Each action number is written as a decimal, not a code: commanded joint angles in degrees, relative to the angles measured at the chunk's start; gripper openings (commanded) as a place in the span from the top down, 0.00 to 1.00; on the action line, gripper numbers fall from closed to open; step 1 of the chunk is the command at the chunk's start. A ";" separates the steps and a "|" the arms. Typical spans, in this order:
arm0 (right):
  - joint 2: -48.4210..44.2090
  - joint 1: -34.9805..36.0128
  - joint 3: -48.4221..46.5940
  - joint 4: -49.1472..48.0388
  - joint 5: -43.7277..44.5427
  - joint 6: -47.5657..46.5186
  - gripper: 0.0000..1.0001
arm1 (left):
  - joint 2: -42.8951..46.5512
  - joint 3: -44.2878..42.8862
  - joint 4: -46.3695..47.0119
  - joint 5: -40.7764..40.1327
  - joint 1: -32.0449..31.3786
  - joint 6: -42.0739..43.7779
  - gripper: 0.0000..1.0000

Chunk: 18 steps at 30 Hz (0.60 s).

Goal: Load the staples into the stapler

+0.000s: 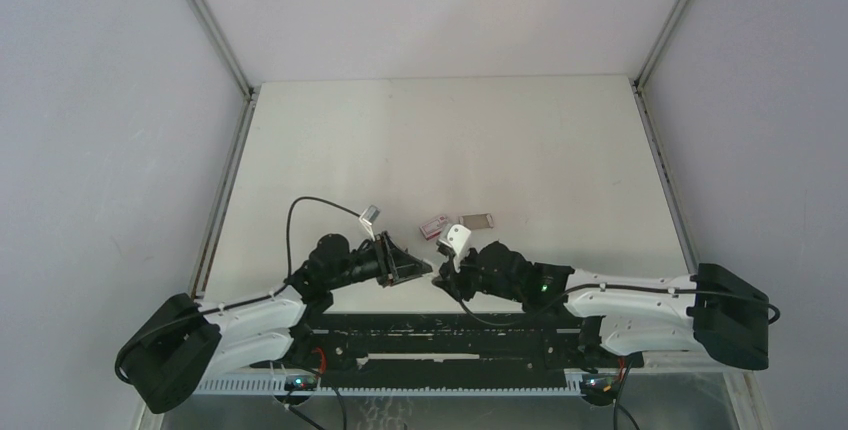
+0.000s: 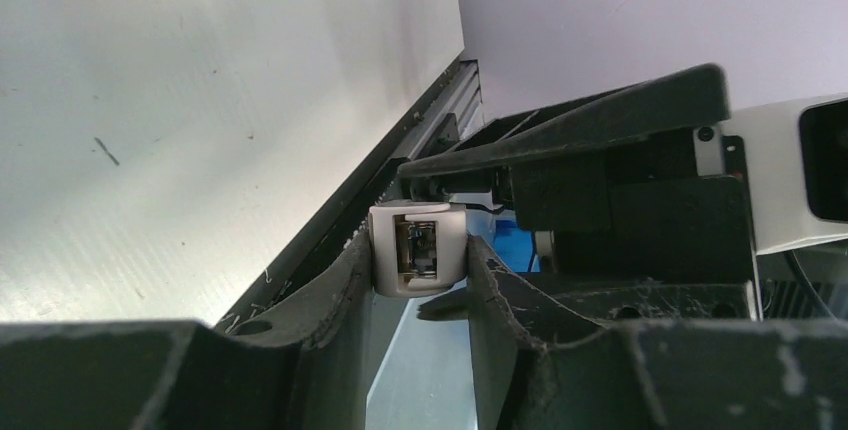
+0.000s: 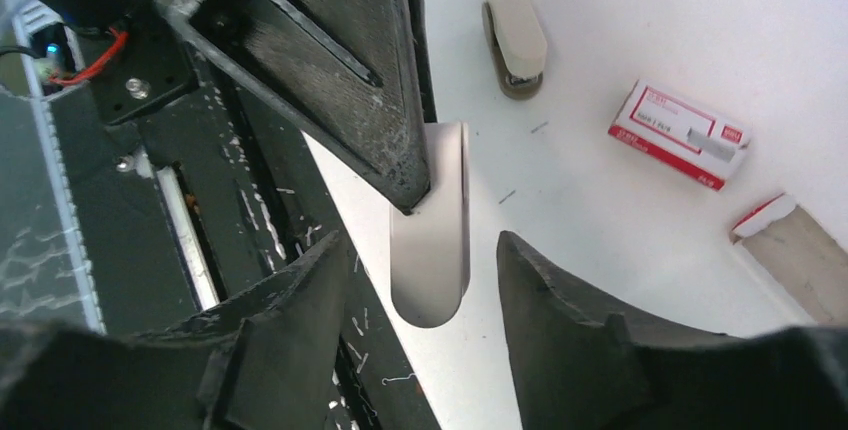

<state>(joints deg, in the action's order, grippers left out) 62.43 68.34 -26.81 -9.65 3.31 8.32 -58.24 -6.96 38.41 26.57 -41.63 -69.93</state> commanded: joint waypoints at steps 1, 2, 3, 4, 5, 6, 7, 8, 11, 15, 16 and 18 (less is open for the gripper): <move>-5.62 -0.99 -0.66 0.33 -4.12 3.16 0.40 | 1.94 -0.42 4.65 2.45 0.05 1.80 0.93; -6.80 -2.37 -0.62 1.19 -6.66 4.20 0.38 | 2.49 -0.42 4.50 2.87 0.05 2.74 0.95; -7.89 -4.50 -0.61 1.95 -9.86 5.36 0.37 | 3.00 -0.49 4.37 3.37 0.05 3.71 0.96; -8.88 -6.52 -0.61 2.52 -13.36 6.98 0.36 | 3.64 -0.57 4.21 3.92 0.03 4.99 0.97; -9.65 -8.59 -0.61 2.85 -17.07 8.15 0.35 | 4.25 -0.67 3.93 4.59 0.05 6.16 0.97; -10.33 -10.19 -0.65 2.99 -20.74 9.22 0.35 | 4.81 -0.97 3.49 5.39 0.05 7.35 0.97; -10.66 -11.66 -0.66 2.87 -24.25 10.23 0.34 | 5.50 -1.23 3.23 6.15 0.05 8.37 0.98; -10.82 -12.97 -0.62 2.53 -27.98 11.17 0.34 | 6.32 -1.54 3.12 7.13 0.05 9.32 0.99; -9.04 -16.29 -0.61 0.35 -38.73 14.29 0.33 | 8.40 -2.55 2.47 9.52 -0.18 11.89 1.00; -4.56 -17.79 -0.75 -5.00 -47.76 18.55 0.34 | 10.59 -4.23 -0.11 10.98 -1.28 14.91 1.00; -3.51 -17.80 -0.78 -6.53 -49.31 19.71 0.34 | 11.00 -4.69 -0.64 11.14 -1.65 15.37 1.00; -1.30 -17.65 -0.81 -9.76 -51.91 21.86 0.36 | 11.65 -5.34 -1.52 11.12 -2.36 16.22 1.00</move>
<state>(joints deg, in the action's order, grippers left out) 58.22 50.78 -26.81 -10.63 -37.01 23.73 -48.38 -7.53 37.34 35.11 -42.70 -58.19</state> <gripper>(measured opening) 0.655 0.385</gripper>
